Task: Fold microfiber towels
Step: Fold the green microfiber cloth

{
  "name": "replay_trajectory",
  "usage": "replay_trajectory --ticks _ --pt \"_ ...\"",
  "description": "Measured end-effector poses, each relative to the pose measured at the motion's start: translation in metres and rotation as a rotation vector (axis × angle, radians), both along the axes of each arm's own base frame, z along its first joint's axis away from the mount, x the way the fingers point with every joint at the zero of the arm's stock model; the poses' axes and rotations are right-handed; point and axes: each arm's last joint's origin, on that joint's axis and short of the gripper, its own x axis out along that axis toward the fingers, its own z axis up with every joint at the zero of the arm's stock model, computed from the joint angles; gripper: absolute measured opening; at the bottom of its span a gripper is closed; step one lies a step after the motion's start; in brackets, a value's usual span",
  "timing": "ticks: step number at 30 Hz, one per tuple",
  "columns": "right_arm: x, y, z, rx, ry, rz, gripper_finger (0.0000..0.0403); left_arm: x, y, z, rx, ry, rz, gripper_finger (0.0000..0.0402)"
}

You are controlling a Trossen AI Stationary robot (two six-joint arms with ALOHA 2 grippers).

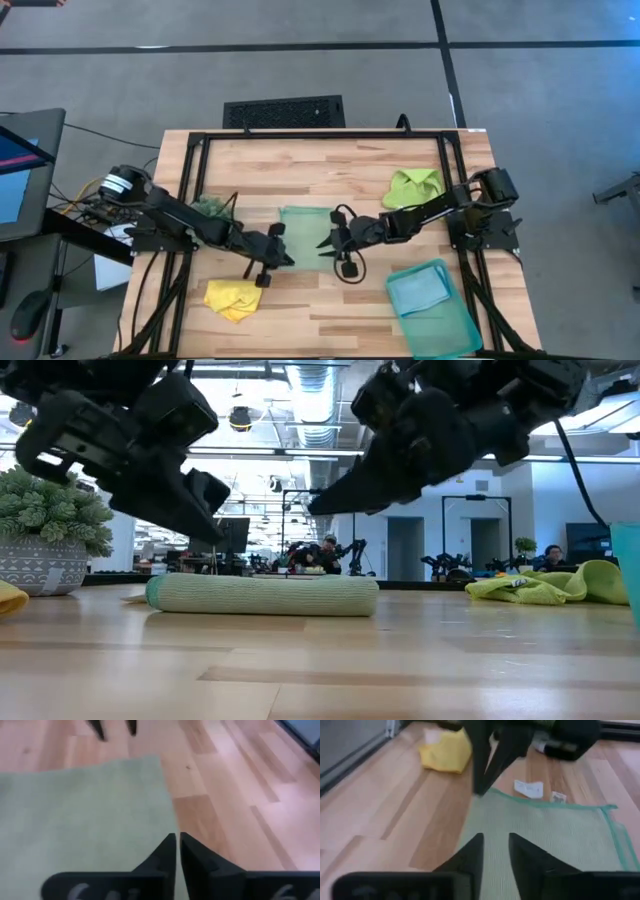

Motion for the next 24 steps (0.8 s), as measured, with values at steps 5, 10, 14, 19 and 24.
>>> replay_trajectory --ticks 5,10,14,19,24 --pt "0.002 0.015 -0.013 0.014 0.029 0.072 0.0182 0.003 -0.014 -0.006 0.023 0.01 -0.056 0.0083" --pt "0.011 0.03 -0.033 -0.034 0.034 0.108 0.0221 0.009 -0.029 -0.012 0.214 -0.02 0.031 0.0138" --pt "0.023 0.04 -0.044 -0.032 0.046 0.063 0.0227 0.009 -0.045 -0.017 0.262 0.008 0.021 0.0162" --pt "0.026 0.047 -0.064 -0.088 0.131 -0.009 0.0212 0.006 -0.048 -0.023 0.285 0.126 0.09 0.0173" --pt "0.029 0.051 -0.068 -0.092 0.141 -0.082 0.0174 0.0 -0.049 -0.033 0.293 0.199 0.119 0.0164"
